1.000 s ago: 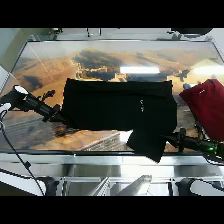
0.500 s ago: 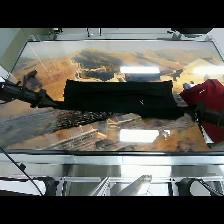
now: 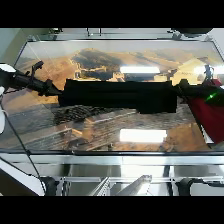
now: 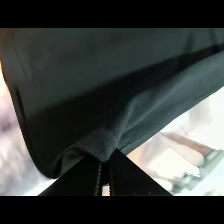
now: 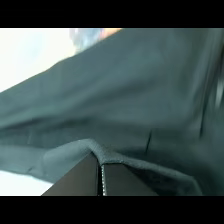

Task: Fold the shirts.

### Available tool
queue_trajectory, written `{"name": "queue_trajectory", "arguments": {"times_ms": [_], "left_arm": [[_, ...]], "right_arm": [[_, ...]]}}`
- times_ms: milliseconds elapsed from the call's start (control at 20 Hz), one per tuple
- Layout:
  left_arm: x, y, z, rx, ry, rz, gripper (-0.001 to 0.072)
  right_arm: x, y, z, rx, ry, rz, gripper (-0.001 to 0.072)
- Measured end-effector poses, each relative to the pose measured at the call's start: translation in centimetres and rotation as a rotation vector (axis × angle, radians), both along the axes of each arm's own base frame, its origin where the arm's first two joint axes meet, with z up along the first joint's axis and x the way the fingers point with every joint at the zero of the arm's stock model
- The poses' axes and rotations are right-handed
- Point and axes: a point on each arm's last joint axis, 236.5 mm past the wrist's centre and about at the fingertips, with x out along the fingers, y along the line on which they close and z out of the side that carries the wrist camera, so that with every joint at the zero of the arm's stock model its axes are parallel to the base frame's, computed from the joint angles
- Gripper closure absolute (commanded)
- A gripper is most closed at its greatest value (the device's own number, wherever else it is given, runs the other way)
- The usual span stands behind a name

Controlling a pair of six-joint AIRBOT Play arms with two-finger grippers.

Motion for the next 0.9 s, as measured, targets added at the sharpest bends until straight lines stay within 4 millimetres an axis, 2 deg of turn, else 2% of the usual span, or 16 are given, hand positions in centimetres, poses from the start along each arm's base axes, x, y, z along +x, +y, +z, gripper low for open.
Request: {"name": "queue_trajectory", "arguments": {"times_ms": [150,200,250,300,350,450,550,650,850,900], "left_arm": [[2.6,0.0,-1.9,0.005,-0.012,-0.004,0.0682],[3.2,0.0,-2.5,0.005,-0.012,-0.003,0.068],[3.6,0.0,-3.1,0.005,-0.007,0.0,0.0675],[3.8,0.1,-3.7,0.006,0.001,0.004,0.047],[3.9,0.3,-4.1,0.006,0.004,0.009,0.0367],[3.9,0.8,-4.4,0.003,0.015,0.022,0.0367],[3.6,1.7,-3.8,0.0,0.017,0.031,0.0367],[3.7,2.9,-2.1,0.0,-0.009,0.054,0.0367],[4.2,5.7,2.0,0.025,-0.095,0.111,0.0373],[4.3,6.2,2.9,0.034,-0.117,0.123,0.0438]], "right_arm": [[2.9,-0.5,-1.8,-0.005,0.003,-0.002,0.0686],[3.6,-0.7,-2.4,-0.003,0.007,-0.005,0.0615],[4.0,-0.8,-3.1,-0.004,0.013,-0.008,0.047],[4.4,-1.1,-3.7,-0.012,0.012,-0.01,0.0435],[4.6,-1.1,-4.1,-0.017,0.012,-0.002,0.0435],[4.8,-1.4,-4.3,-0.03,-0.001,0.019,0.0431],[4.9,-2.5,-3.8,-0.067,-0.022,0.046,0.0198],[4.6,-3.9,-3.2,-0.113,-0.031,0.092,0.0081],[2.8,-5.9,-4.7,-0.212,0.049,0.161,0.0073],[2.4,-6.1,-5.4,-0.227,0.072,0.175,0.0073]]}}
